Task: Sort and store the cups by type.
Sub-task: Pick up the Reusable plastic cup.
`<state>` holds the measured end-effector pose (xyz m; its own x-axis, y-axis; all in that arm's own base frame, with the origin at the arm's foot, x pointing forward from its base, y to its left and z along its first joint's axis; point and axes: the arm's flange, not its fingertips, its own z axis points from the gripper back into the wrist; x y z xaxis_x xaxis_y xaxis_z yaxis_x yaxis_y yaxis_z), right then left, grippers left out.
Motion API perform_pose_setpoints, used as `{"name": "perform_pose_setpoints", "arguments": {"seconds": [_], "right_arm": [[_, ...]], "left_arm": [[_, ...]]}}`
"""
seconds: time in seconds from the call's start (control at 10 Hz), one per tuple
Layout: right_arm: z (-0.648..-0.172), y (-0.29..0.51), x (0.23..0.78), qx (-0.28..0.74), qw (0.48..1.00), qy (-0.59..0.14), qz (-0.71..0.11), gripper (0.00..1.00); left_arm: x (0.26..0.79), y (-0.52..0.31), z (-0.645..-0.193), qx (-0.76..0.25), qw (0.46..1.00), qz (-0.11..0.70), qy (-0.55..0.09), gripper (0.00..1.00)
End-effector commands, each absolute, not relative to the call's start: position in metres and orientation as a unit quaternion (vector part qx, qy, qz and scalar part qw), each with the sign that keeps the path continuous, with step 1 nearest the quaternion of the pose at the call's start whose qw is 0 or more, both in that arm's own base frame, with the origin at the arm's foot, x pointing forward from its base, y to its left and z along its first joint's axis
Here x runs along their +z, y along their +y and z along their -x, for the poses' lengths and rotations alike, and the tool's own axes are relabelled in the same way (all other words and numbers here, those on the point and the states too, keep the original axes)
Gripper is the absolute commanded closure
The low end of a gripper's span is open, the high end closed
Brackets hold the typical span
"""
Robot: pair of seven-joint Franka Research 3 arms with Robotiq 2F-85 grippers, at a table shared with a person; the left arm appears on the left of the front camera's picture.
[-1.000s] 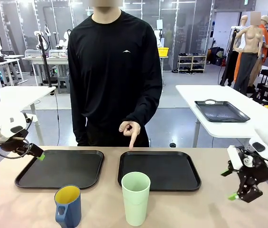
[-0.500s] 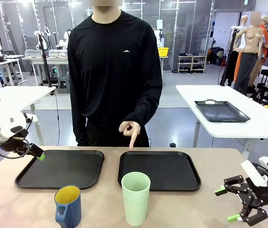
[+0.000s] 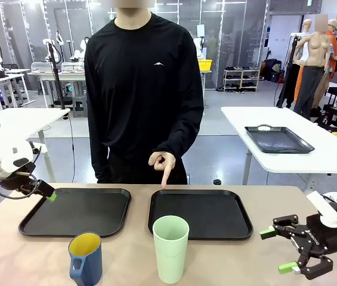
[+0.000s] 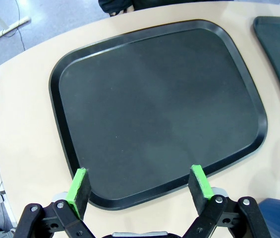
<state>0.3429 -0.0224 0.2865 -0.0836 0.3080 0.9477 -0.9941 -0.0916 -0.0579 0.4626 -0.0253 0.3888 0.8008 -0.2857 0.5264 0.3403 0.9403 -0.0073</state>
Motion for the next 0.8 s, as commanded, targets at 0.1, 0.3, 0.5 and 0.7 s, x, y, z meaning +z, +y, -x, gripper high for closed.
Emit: {"name": "perform_pose_setpoints", "arguments": {"seconds": [0.1, 0.3, 0.5, 0.7], "right_arm": [[-0.314, -0.001, 0.250, 0.578, 0.532, -0.446, -0.430, 0.00], [-0.345, -0.012, 0.286, 0.592, 0.530, -0.427, -0.432, 0.00], [-0.345, -0.012, 0.286, 0.592, 0.530, -0.427, -0.432, 0.00], [-0.345, -0.012, 0.286, 0.592, 0.530, -0.427, -0.432, 0.00]], "left_arm": [[0.390, -0.025, -0.463, -0.166, 0.947, 0.050, -0.270, 0.00], [0.390, -0.025, -0.463, -0.166, 0.947, 0.050, -0.270, 0.00], [0.390, -0.025, -0.463, -0.166, 0.947, 0.050, -0.270, 0.00], [0.390, -0.025, -0.463, -0.166, 0.947, 0.050, -0.270, 0.00]]}}
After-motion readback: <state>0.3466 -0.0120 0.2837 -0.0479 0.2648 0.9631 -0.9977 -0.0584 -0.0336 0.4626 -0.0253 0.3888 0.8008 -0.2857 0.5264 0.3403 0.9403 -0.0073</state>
